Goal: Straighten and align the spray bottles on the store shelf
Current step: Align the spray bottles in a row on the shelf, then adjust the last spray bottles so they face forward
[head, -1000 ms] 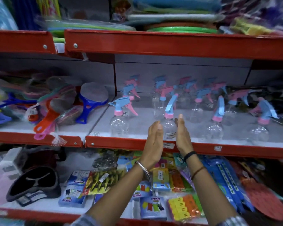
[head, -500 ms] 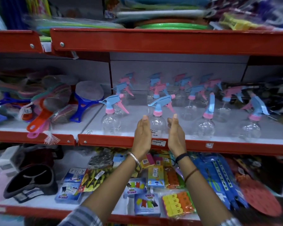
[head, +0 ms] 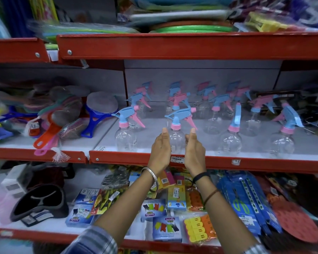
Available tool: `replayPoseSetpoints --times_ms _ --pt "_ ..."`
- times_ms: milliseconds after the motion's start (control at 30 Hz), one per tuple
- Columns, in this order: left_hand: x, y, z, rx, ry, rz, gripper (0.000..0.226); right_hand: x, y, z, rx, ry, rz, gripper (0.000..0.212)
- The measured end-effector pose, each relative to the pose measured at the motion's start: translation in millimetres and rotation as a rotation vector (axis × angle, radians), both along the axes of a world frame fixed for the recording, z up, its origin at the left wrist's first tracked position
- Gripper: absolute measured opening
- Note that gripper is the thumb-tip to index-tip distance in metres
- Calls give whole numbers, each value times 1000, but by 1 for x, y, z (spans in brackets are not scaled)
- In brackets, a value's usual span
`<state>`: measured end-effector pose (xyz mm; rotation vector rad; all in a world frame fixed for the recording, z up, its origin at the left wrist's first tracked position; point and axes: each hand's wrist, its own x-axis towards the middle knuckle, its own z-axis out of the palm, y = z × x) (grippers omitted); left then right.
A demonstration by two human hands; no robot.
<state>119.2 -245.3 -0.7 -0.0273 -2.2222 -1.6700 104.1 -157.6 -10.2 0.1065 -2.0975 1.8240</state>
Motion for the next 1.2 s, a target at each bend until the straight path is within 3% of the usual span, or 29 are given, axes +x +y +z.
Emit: replayPoseSetpoints --times_ms 100,200,300,400,500,600,667,767,1000,1200 --pt "-1 -1 -1 11 0 6 32 -1 0 -2 5 10 5 61" --pt "-3 2 -12 2 54 89 51 -1 2 -9 -29 58 -36 58" --pt "4 12 -21 -1 272 208 54 4 13 -17 -65 208 -116 51" --pt "10 33 -23 -20 403 122 56 4 46 -16 -137 349 -215 40" --pt "10 61 -21 -73 307 -118 48 -6 88 -9 -199 376 -342 39" --pt "3 89 -24 -153 148 -258 41 -24 122 -9 -206 244 -343 61" --pt "-1 109 -24 -140 107 -266 43 -33 140 -6 -172 74 -236 80" --pt "-1 133 -18 -110 59 -276 46 -38 154 -1 -36 -107 -81 81" --pt "-17 142 -9 -111 17 -157 52 -30 157 -5 -22 -60 -33 84" --pt "-22 142 -4 -53 28 -92 22 -34 167 -6 -36 -40 -39 79"
